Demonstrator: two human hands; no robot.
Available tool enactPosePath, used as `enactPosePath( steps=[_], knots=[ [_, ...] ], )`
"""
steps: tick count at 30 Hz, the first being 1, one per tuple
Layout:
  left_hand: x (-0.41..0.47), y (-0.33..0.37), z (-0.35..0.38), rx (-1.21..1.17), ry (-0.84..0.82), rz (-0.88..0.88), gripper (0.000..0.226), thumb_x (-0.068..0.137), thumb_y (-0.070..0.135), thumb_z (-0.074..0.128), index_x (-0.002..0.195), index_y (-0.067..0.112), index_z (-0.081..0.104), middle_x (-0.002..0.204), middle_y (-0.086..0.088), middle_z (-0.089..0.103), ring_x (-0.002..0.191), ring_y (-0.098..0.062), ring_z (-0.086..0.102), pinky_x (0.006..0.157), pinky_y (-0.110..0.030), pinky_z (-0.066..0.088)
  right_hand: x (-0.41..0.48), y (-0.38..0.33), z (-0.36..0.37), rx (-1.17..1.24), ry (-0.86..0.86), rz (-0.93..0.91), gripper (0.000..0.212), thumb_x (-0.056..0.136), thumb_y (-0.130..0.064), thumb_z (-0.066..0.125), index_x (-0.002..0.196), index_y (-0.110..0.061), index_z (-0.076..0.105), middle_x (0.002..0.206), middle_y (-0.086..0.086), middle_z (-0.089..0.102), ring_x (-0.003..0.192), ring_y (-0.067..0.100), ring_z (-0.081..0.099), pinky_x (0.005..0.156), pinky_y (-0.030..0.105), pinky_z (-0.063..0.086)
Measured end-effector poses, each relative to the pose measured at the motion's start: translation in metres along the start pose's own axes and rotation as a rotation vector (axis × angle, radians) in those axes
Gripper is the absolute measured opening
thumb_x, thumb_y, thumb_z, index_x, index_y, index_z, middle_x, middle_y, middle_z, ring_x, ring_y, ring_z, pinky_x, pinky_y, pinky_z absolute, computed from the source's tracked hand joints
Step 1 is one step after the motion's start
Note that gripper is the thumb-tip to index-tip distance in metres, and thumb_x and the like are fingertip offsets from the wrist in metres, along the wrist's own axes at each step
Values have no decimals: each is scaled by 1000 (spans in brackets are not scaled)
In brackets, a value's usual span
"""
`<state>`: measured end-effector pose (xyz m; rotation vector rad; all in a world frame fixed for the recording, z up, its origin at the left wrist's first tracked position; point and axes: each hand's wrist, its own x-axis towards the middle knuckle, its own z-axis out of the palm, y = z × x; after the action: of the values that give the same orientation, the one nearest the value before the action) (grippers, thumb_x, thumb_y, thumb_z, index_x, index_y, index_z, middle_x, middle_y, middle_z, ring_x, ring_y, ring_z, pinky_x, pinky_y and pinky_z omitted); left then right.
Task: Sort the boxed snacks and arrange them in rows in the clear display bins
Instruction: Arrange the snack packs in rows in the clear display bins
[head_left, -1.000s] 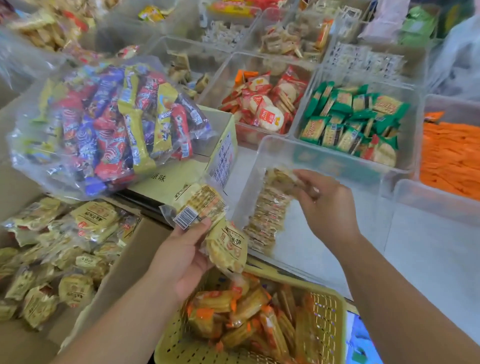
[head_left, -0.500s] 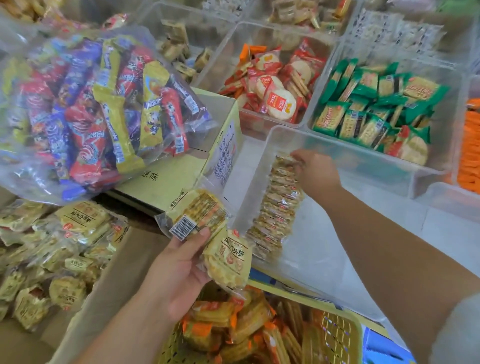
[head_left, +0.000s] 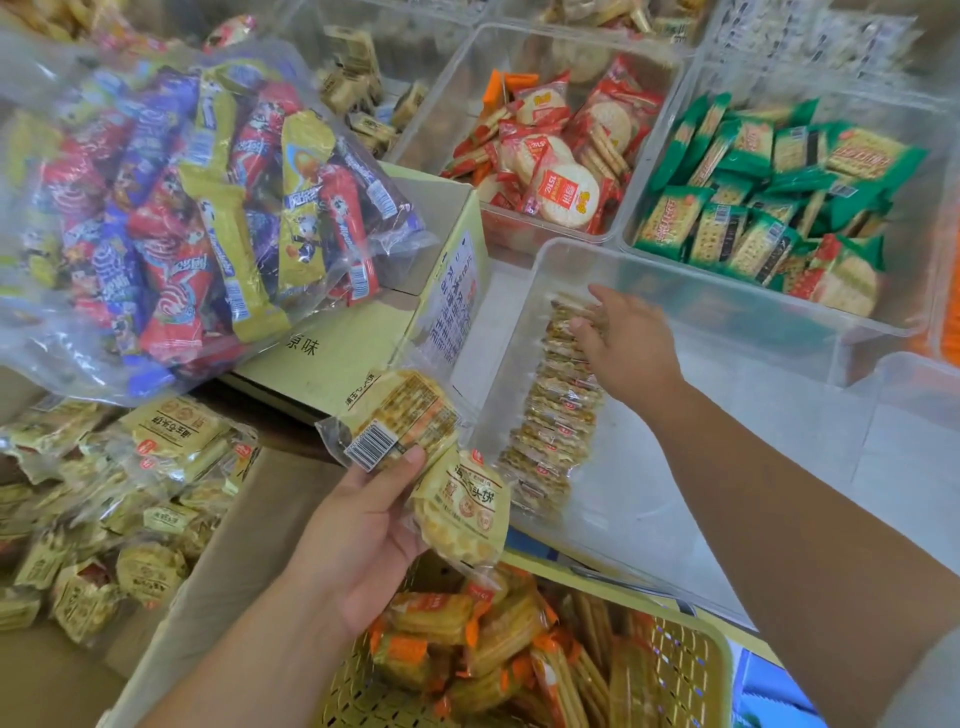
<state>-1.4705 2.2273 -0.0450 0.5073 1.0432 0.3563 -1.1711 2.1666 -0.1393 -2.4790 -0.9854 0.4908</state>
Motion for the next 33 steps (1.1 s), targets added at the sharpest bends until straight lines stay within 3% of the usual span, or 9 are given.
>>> enactPosePath(
  steps=[3,6,10,13,19,22,25,29,33],
  knots=[
    [-4,3,4,-20,15,-7,47,87,12,66,134,15,64,129,-17,71,114,-32,72,88,-53,60,-32,-21,-18,125,100,-113,51,98,-40,59,145,-22,51,142,8,54,134,32,41,110,44,35],
    [-8,5,8,-65,21,-24,52,87,13,66,139,12,60,129,-19,70,113,-33,72,79,-49,64,-81,-46,-38,301,-83,-309,59,87,-31,70,143,-24,53,146,2,52,138,20,38,114,32,31],
    [-16,4,17,-90,-13,-20,57,86,17,66,142,8,57,128,-21,70,111,-33,73,77,-48,65,-152,-68,-52,410,-328,-419,71,77,-65,64,143,-45,46,153,-16,38,143,-1,26,110,11,16],
    [-26,0,22,-38,-74,-22,56,86,22,67,140,6,60,132,-24,67,116,-38,69,78,-48,64,-187,-78,-46,559,-353,-238,82,74,-83,56,147,-50,34,153,-26,35,140,-12,28,111,14,28],
    [-45,-14,23,16,-164,-65,40,83,22,71,121,14,76,129,-19,70,117,-35,69,96,-60,54,-204,-79,-50,1123,-340,196,25,94,-24,71,111,-41,65,102,-11,70,95,9,71,70,26,58],
    [-51,-15,22,28,-138,-74,50,87,22,67,135,11,65,131,-21,69,119,-37,68,91,-59,58,-216,-74,-55,1096,-292,178,16,98,-16,65,94,-32,66,98,5,68,93,31,69,79,51,58],
    [-58,-17,19,87,-134,-66,54,89,23,65,141,10,56,129,-23,69,111,-38,72,70,-52,64,-228,-65,-53,1195,-222,243,26,101,-10,56,88,-25,72,98,8,71,93,32,70,78,48,62],
    [-64,-21,12,129,-99,-47,52,90,24,67,139,12,56,122,-22,73,108,-40,72,73,-58,62,-245,-56,-58,1362,-315,231,46,81,-6,44,107,-23,77,104,4,74,91,35,72,77,35,60],
    [-68,-22,12,117,-49,-43,45,83,24,71,126,12,64,107,-16,78,92,-31,78,65,-50,64,-259,-57,-59,965,-317,-1,57,85,-1,63,123,-43,67,98,-4,70,88,25,68,85,45,58]
  ],
)
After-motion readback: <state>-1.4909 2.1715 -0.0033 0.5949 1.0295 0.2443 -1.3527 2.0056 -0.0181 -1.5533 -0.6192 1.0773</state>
